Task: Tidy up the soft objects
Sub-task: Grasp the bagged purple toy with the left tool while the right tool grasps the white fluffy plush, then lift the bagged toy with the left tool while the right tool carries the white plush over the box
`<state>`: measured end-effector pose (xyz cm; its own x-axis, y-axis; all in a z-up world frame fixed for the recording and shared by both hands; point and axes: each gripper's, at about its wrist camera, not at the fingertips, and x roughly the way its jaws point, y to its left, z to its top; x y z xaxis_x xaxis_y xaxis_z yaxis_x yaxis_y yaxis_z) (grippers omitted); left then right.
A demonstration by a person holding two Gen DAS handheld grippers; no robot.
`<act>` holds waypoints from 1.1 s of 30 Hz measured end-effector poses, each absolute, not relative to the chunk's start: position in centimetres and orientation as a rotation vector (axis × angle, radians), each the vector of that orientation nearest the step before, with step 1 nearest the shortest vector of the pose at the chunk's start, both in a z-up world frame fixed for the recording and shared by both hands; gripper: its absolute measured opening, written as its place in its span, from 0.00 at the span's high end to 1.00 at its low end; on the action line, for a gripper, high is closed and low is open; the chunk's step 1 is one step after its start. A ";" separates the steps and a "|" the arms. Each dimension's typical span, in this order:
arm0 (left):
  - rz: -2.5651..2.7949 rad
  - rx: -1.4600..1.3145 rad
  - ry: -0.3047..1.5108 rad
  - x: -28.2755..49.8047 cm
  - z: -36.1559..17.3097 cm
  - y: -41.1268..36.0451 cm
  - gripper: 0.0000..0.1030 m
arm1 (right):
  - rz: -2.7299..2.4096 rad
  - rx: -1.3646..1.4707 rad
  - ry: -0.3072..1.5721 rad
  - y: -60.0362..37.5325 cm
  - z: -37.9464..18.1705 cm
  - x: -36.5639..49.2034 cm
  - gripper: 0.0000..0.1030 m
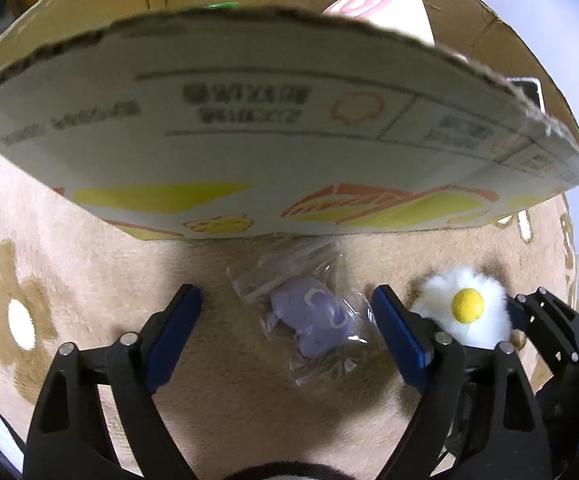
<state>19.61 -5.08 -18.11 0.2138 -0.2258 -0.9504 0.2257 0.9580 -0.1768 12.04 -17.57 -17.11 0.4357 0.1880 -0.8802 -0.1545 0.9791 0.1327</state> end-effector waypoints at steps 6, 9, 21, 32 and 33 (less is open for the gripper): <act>-0.292 0.074 1.298 18.1 -18.5 -5.2 0.43 | 0.209 0.027 1.091 -17.4 -17.1 12.0 0.52; -0.272 0.055 1.290 17.5 -18.4 -4.4 0.56 | 0.209 0.030 1.083 -17.3 -17.1 12.0 0.53; -0.236 0.039 1.225 14.7 -17.0 -2.6 0.58 | 0.174 0.101 1.007 -18.8 -15.2 11.0 0.56; -0.215 0.048 1.005 9.2 -9.5 -3.3 0.58 | 0.163 0.117 0.886 -19.2 -10.9 9.5 0.56; -0.217 0.048 0.984 10.0 -9.1 -2.5 0.58 | 0.166 0.117 0.870 -19.2 -10.4 9.5 0.56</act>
